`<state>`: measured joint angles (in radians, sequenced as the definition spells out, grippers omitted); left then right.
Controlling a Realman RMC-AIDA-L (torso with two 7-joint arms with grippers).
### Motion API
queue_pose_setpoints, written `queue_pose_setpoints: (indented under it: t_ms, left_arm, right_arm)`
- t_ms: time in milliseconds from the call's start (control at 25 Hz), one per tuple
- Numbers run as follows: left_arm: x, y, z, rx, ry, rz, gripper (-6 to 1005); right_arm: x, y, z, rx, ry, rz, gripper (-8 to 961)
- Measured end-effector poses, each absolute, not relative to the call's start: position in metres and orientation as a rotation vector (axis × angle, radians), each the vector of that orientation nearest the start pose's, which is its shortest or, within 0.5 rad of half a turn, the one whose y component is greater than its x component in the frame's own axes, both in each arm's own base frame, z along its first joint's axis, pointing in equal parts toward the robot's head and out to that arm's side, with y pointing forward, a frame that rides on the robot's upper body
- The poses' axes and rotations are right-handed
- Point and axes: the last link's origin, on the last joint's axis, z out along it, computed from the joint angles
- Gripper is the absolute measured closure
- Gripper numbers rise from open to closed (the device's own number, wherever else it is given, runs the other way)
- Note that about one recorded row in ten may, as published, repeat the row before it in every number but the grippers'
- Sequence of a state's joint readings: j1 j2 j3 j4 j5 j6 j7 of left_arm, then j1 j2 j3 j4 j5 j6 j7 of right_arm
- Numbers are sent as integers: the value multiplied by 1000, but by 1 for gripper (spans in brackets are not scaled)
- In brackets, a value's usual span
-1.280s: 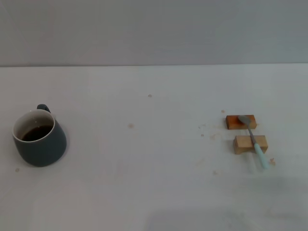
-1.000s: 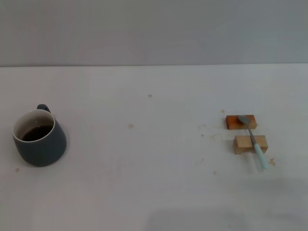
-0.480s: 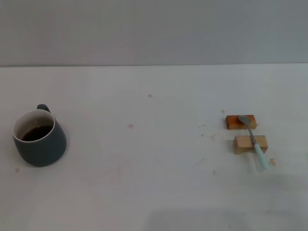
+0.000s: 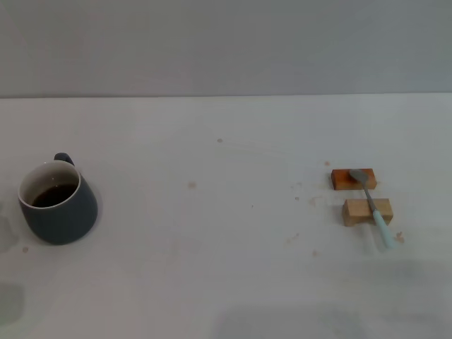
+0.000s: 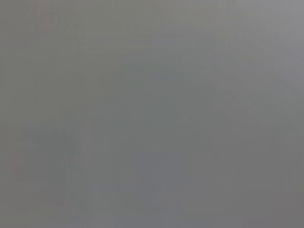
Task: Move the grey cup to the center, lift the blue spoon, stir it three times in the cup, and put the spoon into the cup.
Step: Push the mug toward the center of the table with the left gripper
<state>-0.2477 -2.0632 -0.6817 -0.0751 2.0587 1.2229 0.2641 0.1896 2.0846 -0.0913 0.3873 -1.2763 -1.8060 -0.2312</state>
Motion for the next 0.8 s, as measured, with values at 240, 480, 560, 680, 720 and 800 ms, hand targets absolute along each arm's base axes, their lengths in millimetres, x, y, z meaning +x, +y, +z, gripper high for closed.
queue_pose_setpoints:
  t_ms: [240,480,560,680,720,800]
  left_arm:
    - [-399,256,2,-1586,-316,-181,1001]
    - [-392,263,-7,-1640,-301,-188,1001]
    - [-392,264,-8,-1644,-301,-188,1001]
    - [-391,265,-8,-1647,-299,-189,1001]
    - [-387,267,-13,-1676,-280,-198,1001]
    - [-386,268,-14,-1684,-275,-200,1001]
  right_arm:
    - [328,195,-7,-1271,314,682,285]
    - [328,195,-7,-1268,310,683,285]
    - [328,194,-7,-1268,310,682,285]
    - [329,194,-7,-1268,311,681,285]
    - [329,194,-7,-1268,312,680,285]
    - [329,194,-7,-1268,312,680,285]
